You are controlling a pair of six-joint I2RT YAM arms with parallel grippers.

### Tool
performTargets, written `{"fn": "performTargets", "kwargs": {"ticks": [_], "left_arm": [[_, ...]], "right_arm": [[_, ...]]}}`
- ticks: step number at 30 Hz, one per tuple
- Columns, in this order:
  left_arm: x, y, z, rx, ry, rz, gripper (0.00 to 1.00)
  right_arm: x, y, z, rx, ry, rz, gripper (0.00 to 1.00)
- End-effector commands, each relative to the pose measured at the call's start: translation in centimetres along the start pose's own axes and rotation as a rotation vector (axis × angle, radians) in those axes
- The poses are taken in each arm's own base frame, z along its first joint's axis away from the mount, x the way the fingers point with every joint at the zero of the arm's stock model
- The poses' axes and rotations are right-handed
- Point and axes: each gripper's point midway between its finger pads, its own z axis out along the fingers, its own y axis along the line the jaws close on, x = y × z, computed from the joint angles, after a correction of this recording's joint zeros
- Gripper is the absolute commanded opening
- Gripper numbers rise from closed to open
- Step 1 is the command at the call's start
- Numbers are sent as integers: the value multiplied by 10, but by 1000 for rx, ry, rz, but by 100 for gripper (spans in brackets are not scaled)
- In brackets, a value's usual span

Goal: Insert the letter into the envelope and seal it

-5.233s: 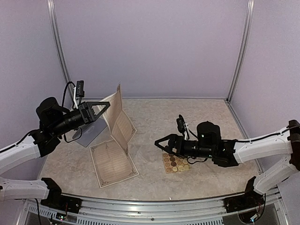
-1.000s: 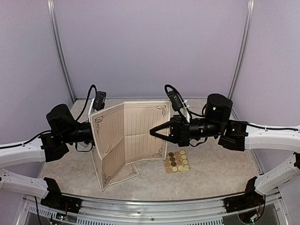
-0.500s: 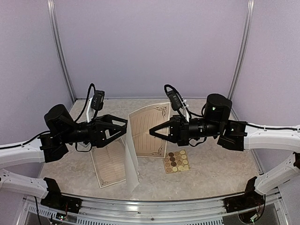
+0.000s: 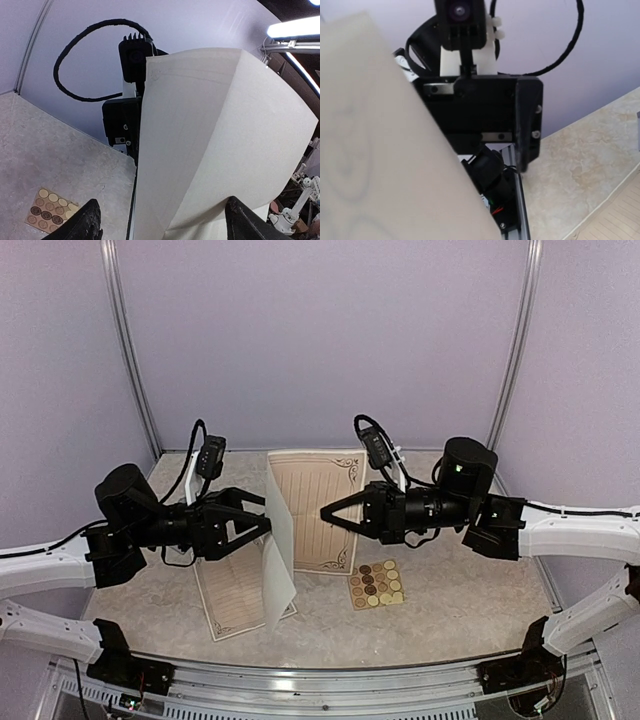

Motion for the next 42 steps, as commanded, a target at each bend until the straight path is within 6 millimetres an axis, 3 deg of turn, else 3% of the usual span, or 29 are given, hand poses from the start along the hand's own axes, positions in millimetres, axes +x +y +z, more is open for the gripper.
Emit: {"fn": "performTargets", "kwargs": {"ticks": [1,3,21,27,31,34,37,42], "left_arm": [[0,-6,0,25,-7,19,70],[-1,-7,0,25,-9,22,59],[3,3,1,-11,-2,21,0],[-1,10,-3,-62,-47,22,0],[-7,14,-8,-101,-84,22,0],[-15,12,-12,-105,-130,26,0],[-22,9,-17,-113,-170,35,0],[-28,8,-20,-122,-197,46,0]], "right_arm": [[2,0,0,-23,3,9,0],[4,-2,1,-22,11,15,0],[4,-1,2,-46,29,45,0],[-10,-5,-27,-23,-79,49,33],[-20,12,-49,-78,-166,-3,65],[-17,12,-52,-67,-170,-16,87],[-10,8,-53,-57,-164,-8,98],[4,0,-38,-17,-102,7,100]]}}
